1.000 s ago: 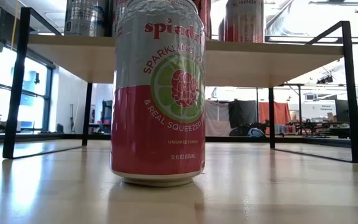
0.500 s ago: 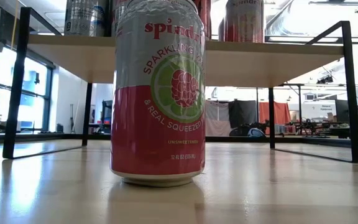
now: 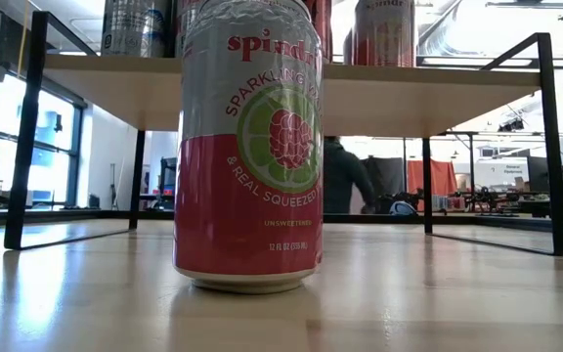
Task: Place canned beverage on shelf
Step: Adjust the soda cans on the shelf
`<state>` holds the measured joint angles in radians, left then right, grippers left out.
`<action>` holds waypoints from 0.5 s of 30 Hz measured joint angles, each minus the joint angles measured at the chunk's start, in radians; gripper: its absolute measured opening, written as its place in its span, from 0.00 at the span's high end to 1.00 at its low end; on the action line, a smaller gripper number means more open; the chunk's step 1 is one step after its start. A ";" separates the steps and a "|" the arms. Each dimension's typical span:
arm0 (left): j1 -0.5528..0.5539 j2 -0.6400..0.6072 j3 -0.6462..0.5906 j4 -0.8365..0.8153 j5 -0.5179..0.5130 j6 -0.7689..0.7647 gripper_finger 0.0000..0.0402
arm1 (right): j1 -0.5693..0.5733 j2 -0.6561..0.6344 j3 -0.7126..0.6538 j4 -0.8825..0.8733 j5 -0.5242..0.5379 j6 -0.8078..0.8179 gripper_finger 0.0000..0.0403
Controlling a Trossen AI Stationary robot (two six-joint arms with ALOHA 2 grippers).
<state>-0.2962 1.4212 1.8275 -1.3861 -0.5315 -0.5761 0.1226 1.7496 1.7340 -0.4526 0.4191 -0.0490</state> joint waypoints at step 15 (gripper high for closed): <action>0.000 0.000 0.000 0.000 0.033 -0.017 0.36 | 0.009 -0.002 0.001 0.076 -0.010 0.006 0.23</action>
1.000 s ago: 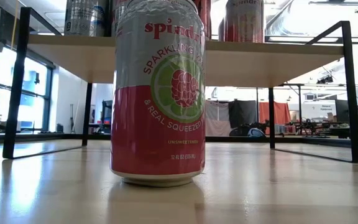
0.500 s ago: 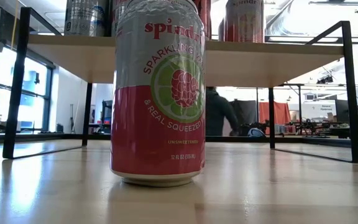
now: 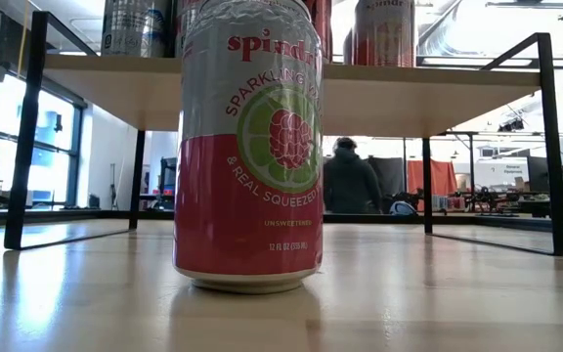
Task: Place canned beverage on shelf
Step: Adjust the soda cans on the shelf
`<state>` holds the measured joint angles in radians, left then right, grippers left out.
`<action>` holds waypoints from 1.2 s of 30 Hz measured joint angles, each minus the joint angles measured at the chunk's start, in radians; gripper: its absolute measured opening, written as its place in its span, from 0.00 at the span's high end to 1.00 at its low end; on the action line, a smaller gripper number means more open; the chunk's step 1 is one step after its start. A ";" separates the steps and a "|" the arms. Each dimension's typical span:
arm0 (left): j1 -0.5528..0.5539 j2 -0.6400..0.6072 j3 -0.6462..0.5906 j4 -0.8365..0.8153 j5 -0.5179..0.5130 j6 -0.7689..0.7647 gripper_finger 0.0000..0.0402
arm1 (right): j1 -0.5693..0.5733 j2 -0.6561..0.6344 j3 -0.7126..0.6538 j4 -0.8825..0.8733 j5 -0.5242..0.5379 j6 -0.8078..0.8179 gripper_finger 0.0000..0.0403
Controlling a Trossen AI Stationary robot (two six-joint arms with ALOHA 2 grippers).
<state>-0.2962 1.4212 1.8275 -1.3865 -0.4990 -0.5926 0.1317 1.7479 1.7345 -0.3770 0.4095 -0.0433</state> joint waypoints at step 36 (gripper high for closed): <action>-0.006 0.000 0.000 -0.008 0.071 -0.024 0.36 | -0.030 -0.019 0.001 -0.143 0.002 0.001 0.23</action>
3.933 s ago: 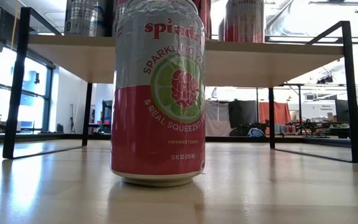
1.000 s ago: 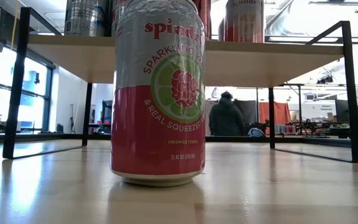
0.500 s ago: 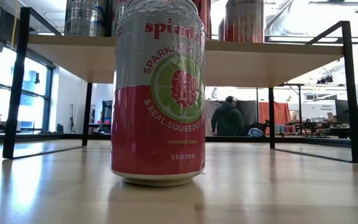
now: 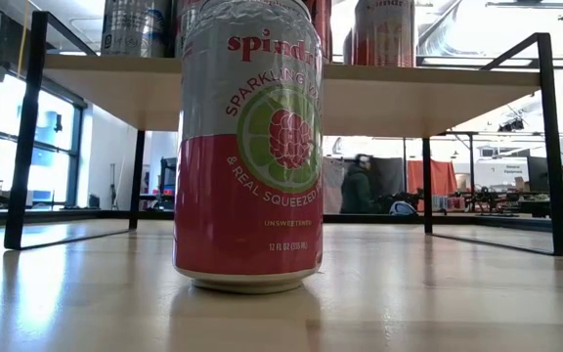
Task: Place canned beverage on shelf
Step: Adjust the soda cans on the shelf
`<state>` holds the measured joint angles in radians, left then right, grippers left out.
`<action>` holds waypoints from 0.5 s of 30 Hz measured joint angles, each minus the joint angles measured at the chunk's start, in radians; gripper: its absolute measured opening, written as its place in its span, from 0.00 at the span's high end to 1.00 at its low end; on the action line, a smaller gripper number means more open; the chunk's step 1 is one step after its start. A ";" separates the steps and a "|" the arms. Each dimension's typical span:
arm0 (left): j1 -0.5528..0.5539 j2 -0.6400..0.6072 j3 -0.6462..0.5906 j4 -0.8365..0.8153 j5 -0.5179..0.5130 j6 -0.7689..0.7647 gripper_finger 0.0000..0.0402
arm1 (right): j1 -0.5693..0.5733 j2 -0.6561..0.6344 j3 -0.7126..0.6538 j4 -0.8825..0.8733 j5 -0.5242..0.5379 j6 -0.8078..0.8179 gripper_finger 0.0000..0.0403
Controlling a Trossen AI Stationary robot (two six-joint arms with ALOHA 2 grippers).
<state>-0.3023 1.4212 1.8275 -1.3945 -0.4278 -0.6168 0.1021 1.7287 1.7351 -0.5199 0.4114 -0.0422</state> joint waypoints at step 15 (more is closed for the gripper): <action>-0.002 0.000 0.000 0.002 0.000 -0.001 0.36 | 0.012 -0.017 0.000 0.120 -0.017 -0.036 0.23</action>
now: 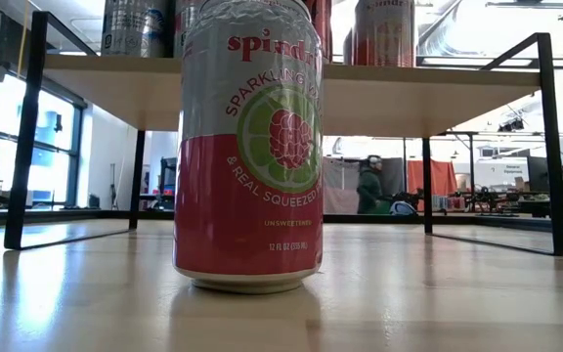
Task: Place canned beverage on shelf
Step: Adjust the soda cans on the shelf
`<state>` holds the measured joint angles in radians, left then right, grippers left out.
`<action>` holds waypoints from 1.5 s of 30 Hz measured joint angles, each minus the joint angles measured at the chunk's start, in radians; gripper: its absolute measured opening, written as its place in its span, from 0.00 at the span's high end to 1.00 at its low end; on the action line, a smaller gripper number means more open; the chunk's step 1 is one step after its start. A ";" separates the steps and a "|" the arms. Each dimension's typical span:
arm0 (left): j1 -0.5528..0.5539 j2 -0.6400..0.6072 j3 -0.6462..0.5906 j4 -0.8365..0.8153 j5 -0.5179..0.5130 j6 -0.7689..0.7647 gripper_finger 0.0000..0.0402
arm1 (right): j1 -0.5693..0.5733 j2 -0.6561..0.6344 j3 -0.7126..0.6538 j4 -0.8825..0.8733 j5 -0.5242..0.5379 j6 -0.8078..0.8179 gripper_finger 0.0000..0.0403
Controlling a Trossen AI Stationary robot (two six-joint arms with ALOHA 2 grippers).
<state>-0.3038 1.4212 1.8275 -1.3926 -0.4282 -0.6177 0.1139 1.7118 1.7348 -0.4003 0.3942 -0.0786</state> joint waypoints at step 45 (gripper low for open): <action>-0.019 0.000 0.000 -0.010 -0.004 -0.018 0.36 | -0.001 0.031 0.000 -0.068 -0.030 0.030 0.23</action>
<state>-0.3225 1.4212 1.8271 -1.4026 -0.4318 -0.6353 0.1130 1.7432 1.7348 -0.4679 0.3638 -0.0484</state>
